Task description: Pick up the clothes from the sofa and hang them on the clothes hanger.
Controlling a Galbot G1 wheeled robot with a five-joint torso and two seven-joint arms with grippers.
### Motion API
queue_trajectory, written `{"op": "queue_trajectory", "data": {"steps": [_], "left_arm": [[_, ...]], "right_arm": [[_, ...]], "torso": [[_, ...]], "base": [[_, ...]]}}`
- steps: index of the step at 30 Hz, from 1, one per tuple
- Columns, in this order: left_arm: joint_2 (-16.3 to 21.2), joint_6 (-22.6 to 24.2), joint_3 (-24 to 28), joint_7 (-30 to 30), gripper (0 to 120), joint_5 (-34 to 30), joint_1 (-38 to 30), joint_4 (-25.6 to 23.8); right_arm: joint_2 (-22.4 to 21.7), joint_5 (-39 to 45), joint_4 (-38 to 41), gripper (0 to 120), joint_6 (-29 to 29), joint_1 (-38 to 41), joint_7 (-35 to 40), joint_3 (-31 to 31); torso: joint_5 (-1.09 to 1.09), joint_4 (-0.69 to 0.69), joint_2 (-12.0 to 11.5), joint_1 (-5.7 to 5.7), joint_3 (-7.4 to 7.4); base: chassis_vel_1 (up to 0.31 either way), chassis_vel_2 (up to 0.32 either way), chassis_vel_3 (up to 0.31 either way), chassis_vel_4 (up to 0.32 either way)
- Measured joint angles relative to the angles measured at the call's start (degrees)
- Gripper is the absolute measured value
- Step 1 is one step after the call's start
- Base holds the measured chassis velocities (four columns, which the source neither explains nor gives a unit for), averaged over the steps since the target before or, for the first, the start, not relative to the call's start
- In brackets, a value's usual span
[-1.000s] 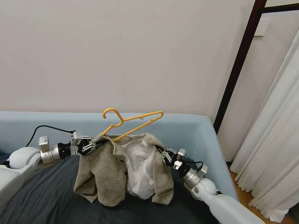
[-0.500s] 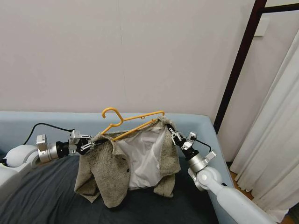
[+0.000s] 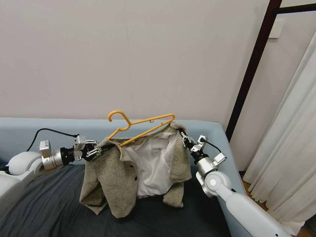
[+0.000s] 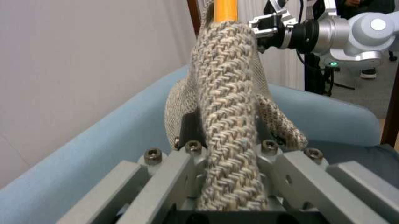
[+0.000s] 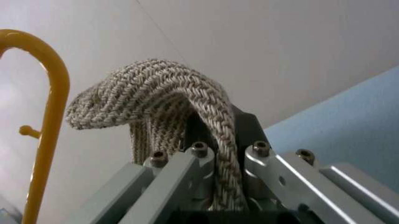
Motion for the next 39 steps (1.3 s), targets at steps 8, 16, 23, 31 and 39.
{"op": "queue_trajectory", "data": {"steps": [8,16,23,31,39], "left_arm": [[-0.6,0.2,0.6,0.1,7,2.2,-0.4,1.3],[-1.8,0.1,1.6,0.2,7,3.7,-1.8,2.9],[-2.4,0.3,2.5,-0.6,7,5.3,-3.5,4.1],[-3.9,0.7,2.7,-1.8,7,5.8,-3.7,3.9],[-5.0,0.8,2.8,-3.3,7,4.2,-3.1,2.5]], "right_arm": [[0.6,-0.5,-0.9,1,0.6,1.4,-3.0,2.6],[-1.5,-2.8,4.6,1,1.8,1.5,-7.8,4.4],[-2.0,-5.6,7.1,1,4.3,0.6,-16.4,5.3],[-1.8,-10.6,7.6,1,8.6,-1.1,-22.3,2.5],[0.0,-18.3,5.2,1,12.8,-3.8,-24.5,-1.4]], "torso": [[0.00,-0.01,0.0,0.01,0.00],[0.00,-0.01,0.0,0.00,0.00],[0.00,0.00,0.0,0.00,0.00],[-0.01,0.00,0.0,0.00,0.00],[0.00,0.00,0.0,0.00,0.00]], "base": [[0.000,0.000,0.000,0.000],[0.000,0.000,0.000,0.000],[0.000,0.000,0.000,0.000],[0.000,0.000,0.000,0.000],[0.000,0.000,0.000,0.000]]}}
